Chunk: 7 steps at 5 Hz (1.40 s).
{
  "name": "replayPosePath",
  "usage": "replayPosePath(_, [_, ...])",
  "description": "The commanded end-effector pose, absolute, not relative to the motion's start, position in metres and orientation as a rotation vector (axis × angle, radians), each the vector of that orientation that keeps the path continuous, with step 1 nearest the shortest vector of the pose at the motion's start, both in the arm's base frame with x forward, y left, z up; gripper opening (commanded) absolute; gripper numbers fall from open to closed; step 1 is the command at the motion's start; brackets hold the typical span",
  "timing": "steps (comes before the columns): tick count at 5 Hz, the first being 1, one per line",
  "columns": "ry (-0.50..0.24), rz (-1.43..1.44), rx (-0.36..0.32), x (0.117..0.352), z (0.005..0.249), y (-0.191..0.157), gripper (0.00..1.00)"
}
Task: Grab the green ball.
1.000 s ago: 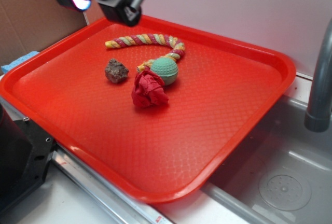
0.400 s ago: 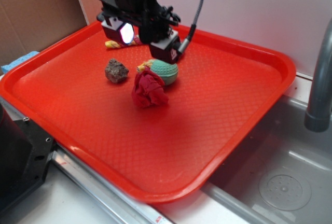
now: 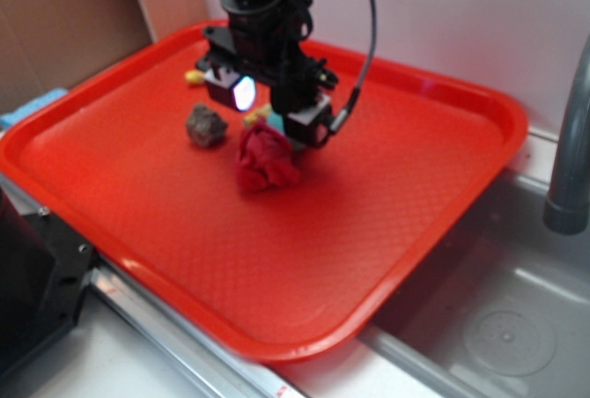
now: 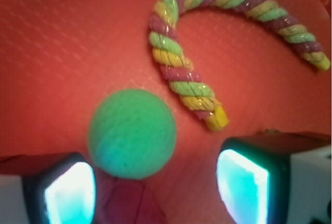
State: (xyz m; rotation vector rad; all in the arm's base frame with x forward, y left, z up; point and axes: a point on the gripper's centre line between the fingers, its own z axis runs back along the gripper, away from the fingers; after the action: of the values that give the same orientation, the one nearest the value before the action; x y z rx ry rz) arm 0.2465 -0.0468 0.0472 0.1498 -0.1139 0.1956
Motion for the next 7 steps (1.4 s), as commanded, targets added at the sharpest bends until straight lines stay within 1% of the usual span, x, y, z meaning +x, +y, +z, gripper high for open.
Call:
replayPosePath(1, [-0.133, 0.204, 0.119, 0.27, 0.034, -0.042, 0.68])
replayPosePath(2, [-0.134, 0.224, 0.129, 0.272, 0.03, -0.039, 0.0])
replayPosePath(3, [-0.132, 0.23, 0.108, 0.273, 0.027, -0.035, 0.0])
replayPosePath(4, [-0.135, 0.243, 0.106, 0.271, 0.032, -0.034, 0.0])
replayPosePath(5, [-0.134, 0.195, 0.114, 0.264, 0.057, -0.033, 0.0])
replayPosePath(6, [-0.137, 0.13, 0.068, 0.255, 0.089, -0.033, 0.0])
replayPosePath(7, [-0.122, 0.128, 0.04, 0.239, 0.119, -0.033, 0.0])
